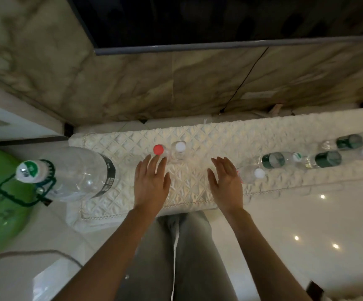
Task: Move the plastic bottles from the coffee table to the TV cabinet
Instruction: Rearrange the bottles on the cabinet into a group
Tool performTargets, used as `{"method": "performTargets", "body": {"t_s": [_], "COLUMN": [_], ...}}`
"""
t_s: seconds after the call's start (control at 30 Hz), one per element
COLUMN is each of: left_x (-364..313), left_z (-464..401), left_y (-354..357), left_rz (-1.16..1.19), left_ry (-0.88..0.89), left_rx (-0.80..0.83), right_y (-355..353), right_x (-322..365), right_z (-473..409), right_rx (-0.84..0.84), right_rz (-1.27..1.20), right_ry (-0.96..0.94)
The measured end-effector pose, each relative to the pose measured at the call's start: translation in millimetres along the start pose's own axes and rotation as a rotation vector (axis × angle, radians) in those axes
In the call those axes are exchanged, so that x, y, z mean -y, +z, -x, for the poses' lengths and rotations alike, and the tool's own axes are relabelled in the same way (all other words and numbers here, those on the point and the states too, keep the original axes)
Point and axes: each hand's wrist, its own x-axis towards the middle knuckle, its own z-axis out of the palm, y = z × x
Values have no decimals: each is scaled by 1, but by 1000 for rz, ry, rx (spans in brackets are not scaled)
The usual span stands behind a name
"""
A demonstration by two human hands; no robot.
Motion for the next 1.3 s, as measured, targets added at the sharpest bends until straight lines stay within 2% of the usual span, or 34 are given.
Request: {"method": "performTargets", "body": {"t_s": [0.23, 0.5, 0.73, 0.9, 1.07, 1.3], "left_x": [-68, -155, -217, -241, -242, -234], "left_z": [-11, -34, -43, -47, -49, -49], "left_y": [-14, 13, 69, 111, 146, 172], "left_rz": [-20, 7, 56, 170, 263, 373], "left_ry": [169, 212, 115, -53, -153, -232], "left_rx": [136, 179, 215, 238, 228, 159], "right_y": [-52, -95, -122, -126, -109, -76], "right_x": [-29, -113, -204, -258, -294, -313], "right_z": [30, 24, -3, -22, -48, -79], "right_rx": [-25, -35, 47, 161, 266, 374], "right_rz": [35, -16, 4, -91, -165, -205], "right_ry": [124, 159, 78, 122, 191, 67]}}
